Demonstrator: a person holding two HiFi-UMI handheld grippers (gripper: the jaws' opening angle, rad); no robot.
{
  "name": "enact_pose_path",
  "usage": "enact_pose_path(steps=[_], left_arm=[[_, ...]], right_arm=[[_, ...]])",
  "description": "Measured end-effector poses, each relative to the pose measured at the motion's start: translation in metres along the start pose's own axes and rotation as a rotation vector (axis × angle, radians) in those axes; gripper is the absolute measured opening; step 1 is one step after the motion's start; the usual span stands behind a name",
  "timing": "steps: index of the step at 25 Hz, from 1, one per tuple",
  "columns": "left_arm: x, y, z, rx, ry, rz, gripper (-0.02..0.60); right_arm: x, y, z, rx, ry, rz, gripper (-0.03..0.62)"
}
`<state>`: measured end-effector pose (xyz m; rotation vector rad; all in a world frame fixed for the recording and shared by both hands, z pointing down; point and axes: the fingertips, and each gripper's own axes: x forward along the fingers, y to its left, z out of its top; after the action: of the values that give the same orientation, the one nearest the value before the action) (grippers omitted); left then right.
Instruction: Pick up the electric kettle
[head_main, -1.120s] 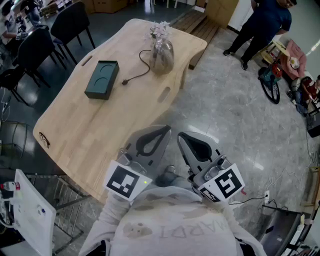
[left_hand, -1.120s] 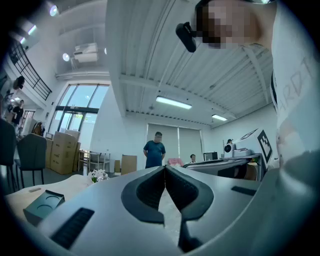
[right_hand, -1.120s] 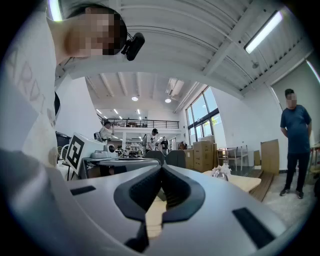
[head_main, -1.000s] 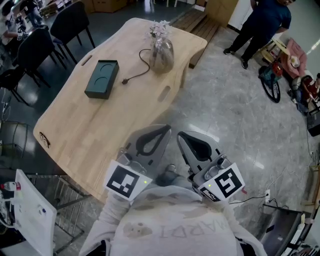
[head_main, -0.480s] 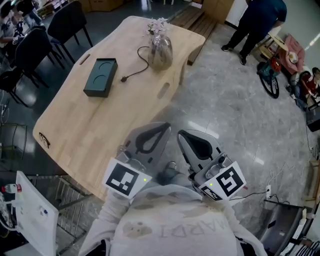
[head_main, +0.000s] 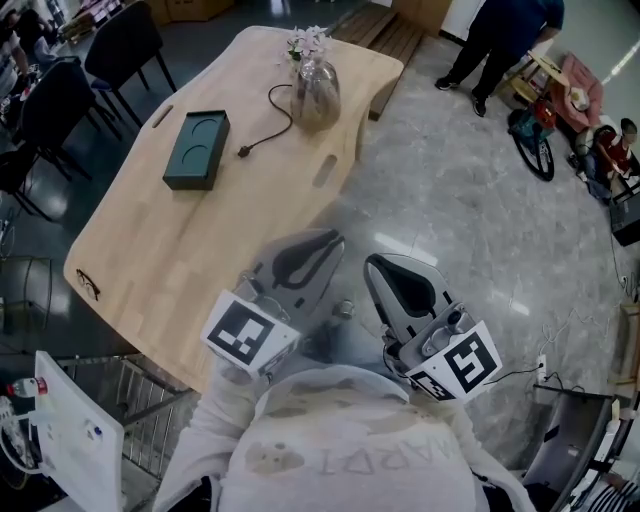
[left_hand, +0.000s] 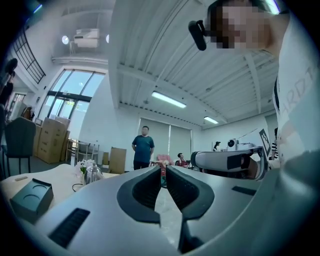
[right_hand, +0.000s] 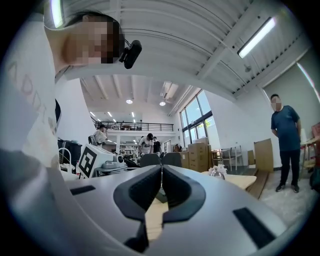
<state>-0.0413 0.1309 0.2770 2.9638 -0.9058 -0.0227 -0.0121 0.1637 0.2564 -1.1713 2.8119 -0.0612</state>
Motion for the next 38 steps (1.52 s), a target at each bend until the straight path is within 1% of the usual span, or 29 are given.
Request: enact_pose_path(steps=[4, 7, 11, 18, 24, 28, 33, 38], left_arm=[[0.011, 0.019, -0.001, 0.005, -0.008, 0.018, 0.021], [0.028, 0.041, -0.002, 0.004, -0.008, 0.031, 0.067], [0.058, 0.069, -0.011, 0.033, 0.022, 0.045, 0.104], [0.113, 0.128, -0.026, 0.053, 0.048, 0.06, 0.141], [0.153, 0.174, -0.048, 0.037, 0.105, 0.077, 0.159], [0.171, 0.199, -0.062, 0.025, 0.137, 0.076, 0.161], [0.189, 0.229, -0.085, 0.0, 0.166, 0.095, 0.164], [0.208, 0.254, -0.105, 0.002, 0.204, 0.095, 0.176]], right_arm=[[0.009, -0.013, 0.0, -0.004, -0.003, 0.006, 0.018], [0.024, -0.031, -0.002, 0.002, -0.009, 0.025, 0.018], [0.049, -0.064, -0.004, 0.019, -0.013, 0.051, 0.018], [0.092, -0.127, -0.006, 0.041, -0.011, 0.069, 0.018], [0.114, -0.17, -0.013, 0.06, 0.014, 0.062, 0.018], [0.125, -0.187, -0.019, 0.072, 0.035, 0.058, 0.018], [0.134, -0.207, -0.026, 0.081, 0.06, 0.047, 0.018], [0.142, -0.226, -0.033, 0.085, 0.082, 0.031, 0.018]])
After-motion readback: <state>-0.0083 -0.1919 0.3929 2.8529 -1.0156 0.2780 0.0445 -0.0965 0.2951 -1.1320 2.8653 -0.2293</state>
